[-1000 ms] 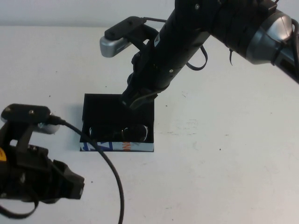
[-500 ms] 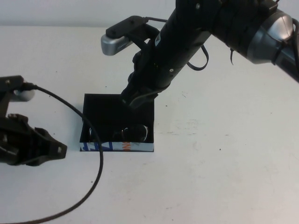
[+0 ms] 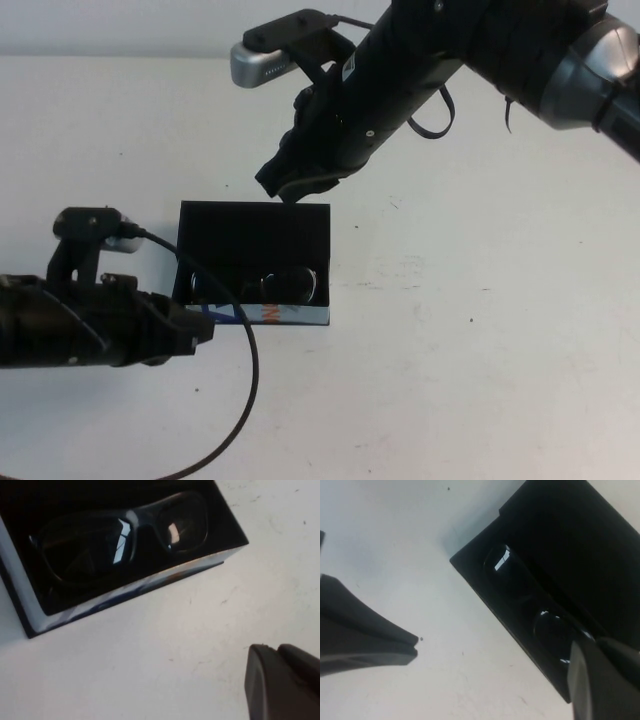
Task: Return glasses to glasses case
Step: Close the glasses case
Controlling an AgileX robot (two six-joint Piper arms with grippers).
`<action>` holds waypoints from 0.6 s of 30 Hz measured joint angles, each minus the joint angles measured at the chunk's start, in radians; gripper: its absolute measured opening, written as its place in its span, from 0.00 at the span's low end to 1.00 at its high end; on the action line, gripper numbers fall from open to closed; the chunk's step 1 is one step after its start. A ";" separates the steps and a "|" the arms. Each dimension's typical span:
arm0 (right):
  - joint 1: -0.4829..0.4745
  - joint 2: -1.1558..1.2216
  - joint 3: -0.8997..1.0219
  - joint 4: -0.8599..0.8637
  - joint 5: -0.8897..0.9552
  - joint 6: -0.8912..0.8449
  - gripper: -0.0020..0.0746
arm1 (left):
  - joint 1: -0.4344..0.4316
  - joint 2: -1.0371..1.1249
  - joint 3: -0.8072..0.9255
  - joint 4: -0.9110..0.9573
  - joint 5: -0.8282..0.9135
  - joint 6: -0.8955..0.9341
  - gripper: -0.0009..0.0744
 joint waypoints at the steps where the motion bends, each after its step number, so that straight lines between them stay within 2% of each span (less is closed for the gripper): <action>1: 0.000 0.000 0.000 0.000 -0.005 0.001 0.01 | 0.000 0.029 0.000 -0.021 0.007 0.034 0.01; 10: -0.021 0.004 0.002 0.000 -0.071 0.024 0.01 | 0.000 0.241 0.000 -0.275 0.070 0.335 0.01; 18: -0.039 0.058 0.002 0.002 -0.107 0.030 0.01 | 0.000 0.331 0.000 -0.408 0.070 0.496 0.01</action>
